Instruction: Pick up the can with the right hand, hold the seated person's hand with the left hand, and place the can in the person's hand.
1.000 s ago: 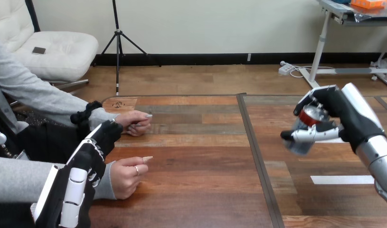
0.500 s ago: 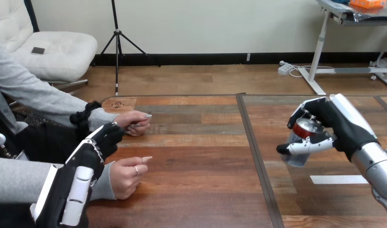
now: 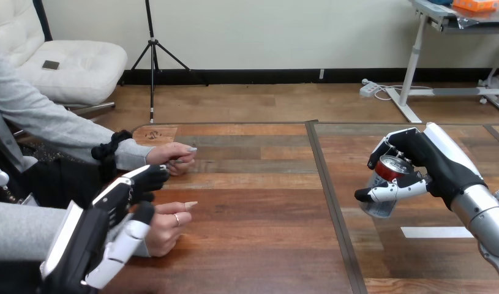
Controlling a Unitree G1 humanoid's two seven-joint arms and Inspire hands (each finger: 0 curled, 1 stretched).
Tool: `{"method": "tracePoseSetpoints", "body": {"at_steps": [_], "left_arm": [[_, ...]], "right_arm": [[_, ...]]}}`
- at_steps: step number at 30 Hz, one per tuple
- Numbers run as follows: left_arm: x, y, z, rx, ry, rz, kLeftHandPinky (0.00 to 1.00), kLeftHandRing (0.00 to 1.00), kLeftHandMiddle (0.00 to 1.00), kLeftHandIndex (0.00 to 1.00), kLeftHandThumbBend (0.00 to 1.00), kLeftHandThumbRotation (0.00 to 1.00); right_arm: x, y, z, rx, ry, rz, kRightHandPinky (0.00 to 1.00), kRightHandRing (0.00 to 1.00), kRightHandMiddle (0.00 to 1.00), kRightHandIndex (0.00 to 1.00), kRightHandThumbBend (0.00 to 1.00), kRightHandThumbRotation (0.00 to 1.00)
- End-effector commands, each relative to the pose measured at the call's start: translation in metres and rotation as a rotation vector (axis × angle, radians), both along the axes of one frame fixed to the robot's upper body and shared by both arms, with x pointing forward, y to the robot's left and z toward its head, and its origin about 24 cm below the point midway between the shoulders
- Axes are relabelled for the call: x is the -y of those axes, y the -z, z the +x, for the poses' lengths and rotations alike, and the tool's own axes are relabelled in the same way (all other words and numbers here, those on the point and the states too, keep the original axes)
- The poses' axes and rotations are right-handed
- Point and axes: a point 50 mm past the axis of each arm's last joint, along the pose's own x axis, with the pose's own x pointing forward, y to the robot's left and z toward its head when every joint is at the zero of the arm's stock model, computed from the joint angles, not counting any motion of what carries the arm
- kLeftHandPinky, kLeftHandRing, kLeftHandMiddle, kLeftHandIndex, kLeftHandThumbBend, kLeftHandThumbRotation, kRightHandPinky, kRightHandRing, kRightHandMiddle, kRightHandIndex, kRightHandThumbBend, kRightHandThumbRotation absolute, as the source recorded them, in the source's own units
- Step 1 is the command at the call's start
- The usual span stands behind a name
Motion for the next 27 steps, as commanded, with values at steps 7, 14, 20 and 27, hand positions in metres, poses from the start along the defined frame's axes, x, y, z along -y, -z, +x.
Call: {"method": "tracePoseSetpoints", "body": {"at_steps": [7,14,20,27], "left_arm": [[-0.020,-0.045,0.020,0.112,-0.033,0.408,0.80,0.87,0.90,0.89,0.96,0.69],[-0.024,-0.057,0.029,0.130,-0.044,0.609,0.78,0.88,0.92,0.92,1.00,0.62],[-0.026,-0.061,0.038,0.156,-0.040,0.734,0.78,0.88,0.91,0.91,1.00,0.60],[-0.029,-0.063,0.045,0.153,-0.039,0.802,0.78,0.86,0.89,0.88,1.00,0.55]], "right_arm": [[-0.006,-0.032,0.016,0.116,-0.035,-0.026,0.32,0.36,0.41,0.42,0.88,0.00],[-0.007,-0.032,0.017,0.118,-0.037,-0.025,0.30,0.35,0.40,0.42,0.87,0.00],[-0.008,-0.032,0.018,0.117,-0.038,-0.016,0.32,0.36,0.41,0.42,0.88,0.00],[-0.008,-0.032,0.018,0.117,-0.034,-0.008,0.33,0.37,0.41,0.42,0.87,0.00]]}}
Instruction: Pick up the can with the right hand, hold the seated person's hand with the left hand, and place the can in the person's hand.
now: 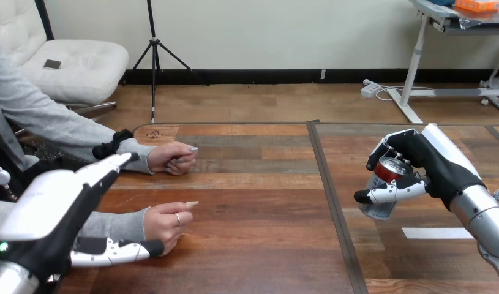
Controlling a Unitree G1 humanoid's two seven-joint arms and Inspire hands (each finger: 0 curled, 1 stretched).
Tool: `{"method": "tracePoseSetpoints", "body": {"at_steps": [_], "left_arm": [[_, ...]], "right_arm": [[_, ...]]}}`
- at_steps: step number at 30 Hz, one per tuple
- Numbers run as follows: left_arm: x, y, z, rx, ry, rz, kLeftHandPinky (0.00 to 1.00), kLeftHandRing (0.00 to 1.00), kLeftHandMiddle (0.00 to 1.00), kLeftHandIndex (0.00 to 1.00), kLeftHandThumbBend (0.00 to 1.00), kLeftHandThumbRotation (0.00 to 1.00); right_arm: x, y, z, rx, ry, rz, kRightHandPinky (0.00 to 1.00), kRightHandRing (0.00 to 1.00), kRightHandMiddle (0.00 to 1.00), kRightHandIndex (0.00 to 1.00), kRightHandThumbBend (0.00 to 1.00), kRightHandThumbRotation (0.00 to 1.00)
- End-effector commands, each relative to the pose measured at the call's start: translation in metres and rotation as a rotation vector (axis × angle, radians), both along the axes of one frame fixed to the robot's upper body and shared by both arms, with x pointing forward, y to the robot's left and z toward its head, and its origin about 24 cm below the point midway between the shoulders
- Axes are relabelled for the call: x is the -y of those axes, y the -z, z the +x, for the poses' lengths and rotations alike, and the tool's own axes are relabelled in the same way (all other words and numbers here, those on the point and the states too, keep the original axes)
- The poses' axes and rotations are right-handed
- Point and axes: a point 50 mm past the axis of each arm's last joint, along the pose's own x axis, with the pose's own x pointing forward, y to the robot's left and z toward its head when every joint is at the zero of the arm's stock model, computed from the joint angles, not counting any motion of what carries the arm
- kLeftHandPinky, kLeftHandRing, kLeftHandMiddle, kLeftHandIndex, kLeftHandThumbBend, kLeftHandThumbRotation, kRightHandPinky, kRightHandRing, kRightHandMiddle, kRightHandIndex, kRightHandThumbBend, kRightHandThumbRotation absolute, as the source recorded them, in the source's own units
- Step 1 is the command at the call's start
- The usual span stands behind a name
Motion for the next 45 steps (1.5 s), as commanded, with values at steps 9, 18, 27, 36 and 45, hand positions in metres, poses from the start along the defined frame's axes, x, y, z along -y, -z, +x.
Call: {"method": "tracePoseSetpoints", "body": {"at_steps": [9,18,27,36,45], "left_arm": [[-0.001,-0.024,0.027,0.090,0.054,0.127,0.77,0.83,0.87,0.86,1.00,0.47],[-0.008,-0.022,0.034,0.077,0.046,0.156,0.75,0.81,0.84,0.83,1.00,0.37],[-0.012,-0.018,0.042,0.049,0.037,0.192,0.73,0.80,0.82,0.81,1.00,0.27],[-0.015,-0.010,0.052,0.034,0.033,0.238,0.69,0.75,0.78,0.77,1.00,0.21],[-0.012,-0.004,0.060,0.014,0.057,0.274,0.64,0.70,0.73,0.72,1.00,0.20]], "right_arm": [[-0.007,-0.032,0.018,0.123,-0.024,0.002,0.32,0.36,0.41,0.42,0.87,0.00],[-0.006,-0.032,0.018,0.117,-0.025,0.016,0.30,0.34,0.39,0.42,0.87,0.00],[-0.005,-0.032,0.018,0.112,-0.025,0.025,0.31,0.35,0.40,0.42,0.86,0.00],[-0.006,-0.033,0.018,0.122,-0.019,0.019,0.33,0.37,0.41,0.42,0.86,0.00],[-0.006,-0.033,0.018,0.124,-0.017,0.024,0.33,0.37,0.42,0.42,0.86,0.00]]}}
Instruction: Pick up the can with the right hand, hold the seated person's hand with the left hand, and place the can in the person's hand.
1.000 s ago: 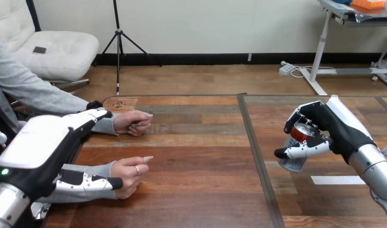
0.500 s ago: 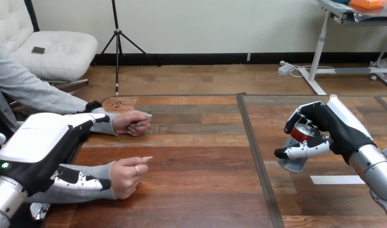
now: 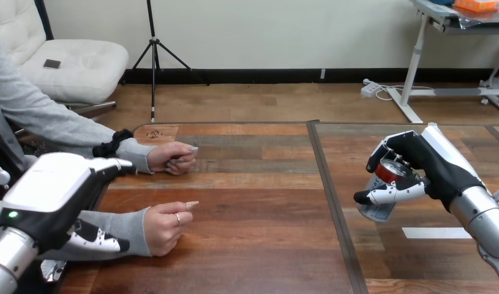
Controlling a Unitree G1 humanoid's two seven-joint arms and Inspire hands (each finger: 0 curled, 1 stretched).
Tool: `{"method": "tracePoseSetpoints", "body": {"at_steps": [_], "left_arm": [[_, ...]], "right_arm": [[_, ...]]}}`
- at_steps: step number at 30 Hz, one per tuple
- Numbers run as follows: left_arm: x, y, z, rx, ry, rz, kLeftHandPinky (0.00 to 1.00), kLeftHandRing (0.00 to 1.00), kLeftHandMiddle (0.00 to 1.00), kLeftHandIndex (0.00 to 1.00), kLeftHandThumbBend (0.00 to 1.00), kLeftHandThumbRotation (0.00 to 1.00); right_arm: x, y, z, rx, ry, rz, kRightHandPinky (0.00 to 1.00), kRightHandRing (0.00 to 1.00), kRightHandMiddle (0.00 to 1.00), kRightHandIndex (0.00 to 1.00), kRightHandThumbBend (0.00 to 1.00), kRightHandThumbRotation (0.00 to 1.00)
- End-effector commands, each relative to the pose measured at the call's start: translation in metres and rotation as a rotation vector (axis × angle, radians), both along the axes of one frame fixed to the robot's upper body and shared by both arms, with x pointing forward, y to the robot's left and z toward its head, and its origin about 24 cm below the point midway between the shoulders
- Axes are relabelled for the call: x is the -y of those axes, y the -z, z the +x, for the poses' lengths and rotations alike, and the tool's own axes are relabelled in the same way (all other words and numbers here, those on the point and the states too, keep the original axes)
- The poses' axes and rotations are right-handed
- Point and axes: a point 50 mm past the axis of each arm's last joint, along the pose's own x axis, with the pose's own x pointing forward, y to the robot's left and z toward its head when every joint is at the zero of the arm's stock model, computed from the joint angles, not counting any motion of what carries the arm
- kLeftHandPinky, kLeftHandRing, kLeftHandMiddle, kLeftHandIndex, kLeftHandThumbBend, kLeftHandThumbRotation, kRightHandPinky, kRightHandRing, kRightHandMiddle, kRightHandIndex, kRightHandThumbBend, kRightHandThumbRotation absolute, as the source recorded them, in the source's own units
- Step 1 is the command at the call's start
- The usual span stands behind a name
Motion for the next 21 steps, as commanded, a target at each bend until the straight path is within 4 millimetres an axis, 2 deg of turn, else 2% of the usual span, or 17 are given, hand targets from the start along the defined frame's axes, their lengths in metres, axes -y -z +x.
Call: {"method": "tracePoseSetpoints", "body": {"at_steps": [1,21], "left_arm": [[0.005,-0.017,0.020,0.076,0.044,0.043,0.64,0.69,0.72,0.71,1.00,0.19],[0.013,-0.013,0.038,-0.050,0.069,0.049,0.61,0.68,0.71,0.70,1.00,0.16]], "right_arm": [[-0.006,-0.035,0.019,0.133,-0.017,0.018,0.33,0.37,0.42,0.42,0.86,0.00],[-0.004,-0.036,0.018,0.143,-0.017,0.021,0.33,0.36,0.41,0.42,0.87,0.00]]}}
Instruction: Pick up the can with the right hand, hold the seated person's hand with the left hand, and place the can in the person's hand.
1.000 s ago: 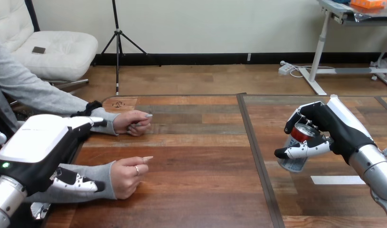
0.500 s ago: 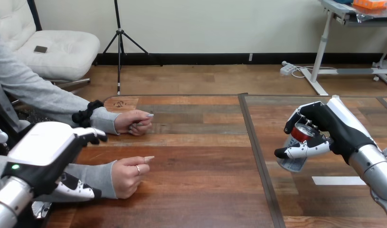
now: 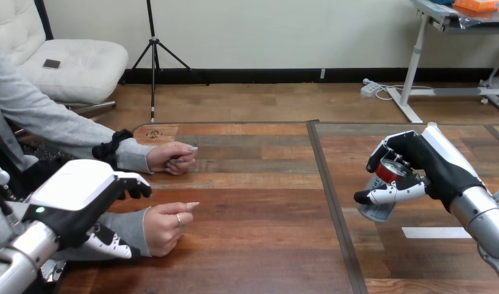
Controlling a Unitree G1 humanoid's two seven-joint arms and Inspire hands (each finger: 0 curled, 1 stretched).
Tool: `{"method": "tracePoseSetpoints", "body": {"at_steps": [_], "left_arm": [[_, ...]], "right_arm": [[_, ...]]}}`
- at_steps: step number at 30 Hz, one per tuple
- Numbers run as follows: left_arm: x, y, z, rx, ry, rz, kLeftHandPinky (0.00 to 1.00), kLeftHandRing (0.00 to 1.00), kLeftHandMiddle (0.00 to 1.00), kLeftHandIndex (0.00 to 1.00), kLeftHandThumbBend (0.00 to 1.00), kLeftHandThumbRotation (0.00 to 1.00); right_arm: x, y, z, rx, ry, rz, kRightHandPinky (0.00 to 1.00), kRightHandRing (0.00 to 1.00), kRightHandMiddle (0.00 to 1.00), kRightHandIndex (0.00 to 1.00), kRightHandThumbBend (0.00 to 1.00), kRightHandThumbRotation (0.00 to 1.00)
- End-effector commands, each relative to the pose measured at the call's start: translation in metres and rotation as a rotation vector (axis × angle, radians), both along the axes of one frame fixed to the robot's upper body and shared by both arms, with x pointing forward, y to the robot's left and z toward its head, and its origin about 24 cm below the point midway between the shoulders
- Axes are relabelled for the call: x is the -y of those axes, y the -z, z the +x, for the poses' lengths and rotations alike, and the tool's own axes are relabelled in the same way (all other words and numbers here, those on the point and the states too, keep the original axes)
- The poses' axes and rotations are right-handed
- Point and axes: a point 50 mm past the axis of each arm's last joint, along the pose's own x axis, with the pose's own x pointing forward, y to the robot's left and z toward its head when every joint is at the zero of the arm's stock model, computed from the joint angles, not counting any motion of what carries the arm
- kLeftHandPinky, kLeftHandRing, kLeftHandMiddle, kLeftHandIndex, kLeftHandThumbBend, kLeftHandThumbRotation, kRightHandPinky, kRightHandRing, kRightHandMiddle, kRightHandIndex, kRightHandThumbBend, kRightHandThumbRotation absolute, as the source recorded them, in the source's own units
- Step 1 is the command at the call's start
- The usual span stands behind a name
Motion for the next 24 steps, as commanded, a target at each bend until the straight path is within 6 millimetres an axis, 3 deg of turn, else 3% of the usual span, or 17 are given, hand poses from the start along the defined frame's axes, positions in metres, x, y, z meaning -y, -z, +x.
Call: {"method": "tracePoseSetpoints", "body": {"at_steps": [1,24], "left_arm": [[0.000,-0.023,0.020,0.047,0.006,0.012,0.62,0.68,0.71,0.70,1.00,0.15],[0.005,-0.014,0.036,-0.034,0.000,0.136,0.66,0.73,0.74,0.73,1.00,0.10]], "right_arm": [[-0.004,-0.036,0.018,0.142,-0.017,0.016,0.33,0.37,0.41,0.42,0.87,0.00],[-0.003,-0.037,0.016,0.146,-0.030,0.034,0.31,0.35,0.40,0.42,0.85,0.00]]}}
